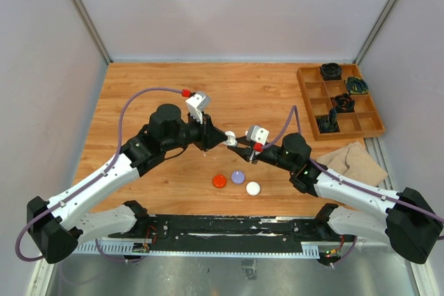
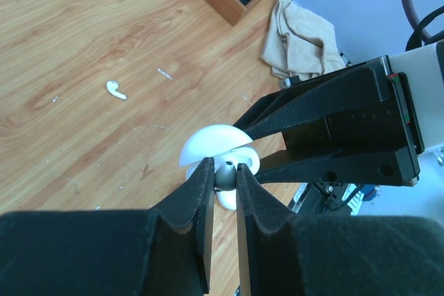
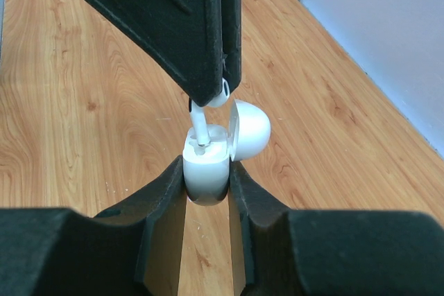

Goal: Insert the wireless bluetooth earbuds into the charging case
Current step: Place the earbud in the charging case.

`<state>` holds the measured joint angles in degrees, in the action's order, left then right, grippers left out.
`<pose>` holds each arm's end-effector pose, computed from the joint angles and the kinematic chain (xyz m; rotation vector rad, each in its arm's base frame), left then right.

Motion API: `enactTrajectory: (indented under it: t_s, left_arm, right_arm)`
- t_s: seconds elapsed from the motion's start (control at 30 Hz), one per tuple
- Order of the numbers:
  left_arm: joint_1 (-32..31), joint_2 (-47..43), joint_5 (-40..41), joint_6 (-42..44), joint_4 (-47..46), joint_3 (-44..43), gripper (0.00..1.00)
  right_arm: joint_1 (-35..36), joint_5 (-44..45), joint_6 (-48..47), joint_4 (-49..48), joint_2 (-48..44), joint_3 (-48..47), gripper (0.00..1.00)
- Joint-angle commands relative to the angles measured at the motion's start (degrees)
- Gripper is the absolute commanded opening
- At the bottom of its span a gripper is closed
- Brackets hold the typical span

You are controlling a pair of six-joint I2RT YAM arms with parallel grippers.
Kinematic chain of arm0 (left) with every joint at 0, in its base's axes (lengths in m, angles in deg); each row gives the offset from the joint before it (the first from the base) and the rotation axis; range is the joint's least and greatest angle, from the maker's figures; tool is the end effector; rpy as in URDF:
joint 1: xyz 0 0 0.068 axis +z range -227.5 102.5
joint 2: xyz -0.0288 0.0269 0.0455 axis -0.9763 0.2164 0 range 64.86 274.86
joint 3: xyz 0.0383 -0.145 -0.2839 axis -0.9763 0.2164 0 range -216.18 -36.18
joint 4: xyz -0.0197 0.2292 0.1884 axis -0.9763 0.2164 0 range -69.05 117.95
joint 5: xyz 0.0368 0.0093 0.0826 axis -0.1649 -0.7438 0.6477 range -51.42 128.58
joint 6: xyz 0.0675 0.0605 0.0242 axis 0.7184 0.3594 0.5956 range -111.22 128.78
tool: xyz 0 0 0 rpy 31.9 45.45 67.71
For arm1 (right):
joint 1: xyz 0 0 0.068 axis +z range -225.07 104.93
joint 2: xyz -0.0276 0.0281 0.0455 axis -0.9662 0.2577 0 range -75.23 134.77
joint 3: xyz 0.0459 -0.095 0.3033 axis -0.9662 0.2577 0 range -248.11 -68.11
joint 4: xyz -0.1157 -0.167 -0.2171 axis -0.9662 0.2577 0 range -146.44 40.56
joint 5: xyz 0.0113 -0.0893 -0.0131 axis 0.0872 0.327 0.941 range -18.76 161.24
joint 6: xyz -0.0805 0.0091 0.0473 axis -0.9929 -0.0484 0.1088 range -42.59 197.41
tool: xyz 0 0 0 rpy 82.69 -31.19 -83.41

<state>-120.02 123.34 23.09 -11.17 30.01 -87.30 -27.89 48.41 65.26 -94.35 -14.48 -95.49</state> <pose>0.2012 -0.2151 0.3602 0.5793 1.8838 -0.9884 0.1716 0.2332 0.2937 -1.0364 1.1513 0.7844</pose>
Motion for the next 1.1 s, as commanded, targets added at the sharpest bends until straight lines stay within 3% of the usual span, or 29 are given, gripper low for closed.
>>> enactTrajectory:
  t_s: [0.0,0.33,0.9,1.07]
  left_arm:
    - [-0.5,0.9,-1.2,1.6,0.0,-1.3,0.00]
    - [-1.2,1.7,-1.6,2.1,0.3,-1.7,0.01]
    - [-1.9,1.5,-4.0,3.1,-2.2,-2.2,0.34]
    - [-1.9,2.0,-4.9,3.0,-2.9,-2.3,0.39]
  right_arm:
    - [-0.9,-1.3,1.3,-3.1,-0.9,0.2,0.09]
    - [-1.2,-2.1,2.4,-4.1,-1.0,0.5,0.09]
    - [-3.4,-7.5,6.6,-7.0,-0.5,0.9,0.09]
    - [-3.5,-7.7,6.9,-6.7,-0.5,1.0,0.09]
